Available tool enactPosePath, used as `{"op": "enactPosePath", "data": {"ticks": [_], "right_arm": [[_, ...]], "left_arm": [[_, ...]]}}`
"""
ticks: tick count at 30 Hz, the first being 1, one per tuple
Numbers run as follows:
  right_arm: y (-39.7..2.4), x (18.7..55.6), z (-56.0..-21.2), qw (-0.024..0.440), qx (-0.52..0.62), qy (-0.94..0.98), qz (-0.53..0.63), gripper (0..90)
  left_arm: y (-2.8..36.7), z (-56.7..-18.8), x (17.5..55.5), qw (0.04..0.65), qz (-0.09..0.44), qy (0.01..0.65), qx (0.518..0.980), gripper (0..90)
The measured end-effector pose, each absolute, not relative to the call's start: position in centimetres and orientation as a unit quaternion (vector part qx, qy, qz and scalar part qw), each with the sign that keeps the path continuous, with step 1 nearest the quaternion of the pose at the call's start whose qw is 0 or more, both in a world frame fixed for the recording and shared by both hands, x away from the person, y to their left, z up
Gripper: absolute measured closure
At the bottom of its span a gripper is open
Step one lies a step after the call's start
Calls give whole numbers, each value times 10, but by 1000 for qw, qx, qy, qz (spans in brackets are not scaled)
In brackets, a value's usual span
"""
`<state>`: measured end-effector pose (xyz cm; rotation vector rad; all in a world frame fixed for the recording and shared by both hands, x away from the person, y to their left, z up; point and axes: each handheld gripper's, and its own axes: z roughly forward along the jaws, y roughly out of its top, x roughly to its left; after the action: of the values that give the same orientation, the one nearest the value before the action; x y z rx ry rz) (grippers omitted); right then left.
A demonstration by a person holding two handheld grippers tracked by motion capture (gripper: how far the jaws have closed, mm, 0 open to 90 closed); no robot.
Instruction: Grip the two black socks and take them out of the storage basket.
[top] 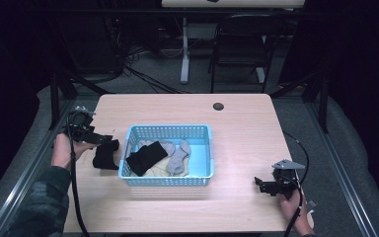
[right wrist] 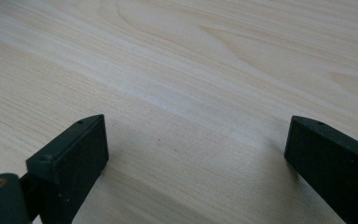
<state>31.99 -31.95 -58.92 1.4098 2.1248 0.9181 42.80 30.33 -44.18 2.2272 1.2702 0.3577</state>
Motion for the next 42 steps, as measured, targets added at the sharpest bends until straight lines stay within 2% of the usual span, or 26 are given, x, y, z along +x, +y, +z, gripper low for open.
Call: {"op": "enactPosePath", "data": {"ticks": [3, 10, 24, 38, 42], "right_arm": [[-319, 320, -589, 214, 508, 766, 331, 55], [-320, 320, -589, 215, 508, 766, 330, 55], [-320, 320, -589, 215, 507, 768, 328, 55], [-320, 320, -589, 215, 507, 768, 328, 55], [-320, 320, -589, 215, 507, 767, 328, 54]], "left_arm": [[290, -419, 420, 292, 143, 441, 836, 0], [263, -402, 412, 311, 144, 398, 851, 0], [220, -417, 415, 297, 128, 353, 878, 0], [188, -439, 419, 267, 83, 303, 911, 5], [183, -449, 421, 245, 72, 297, 920, 52]]}}
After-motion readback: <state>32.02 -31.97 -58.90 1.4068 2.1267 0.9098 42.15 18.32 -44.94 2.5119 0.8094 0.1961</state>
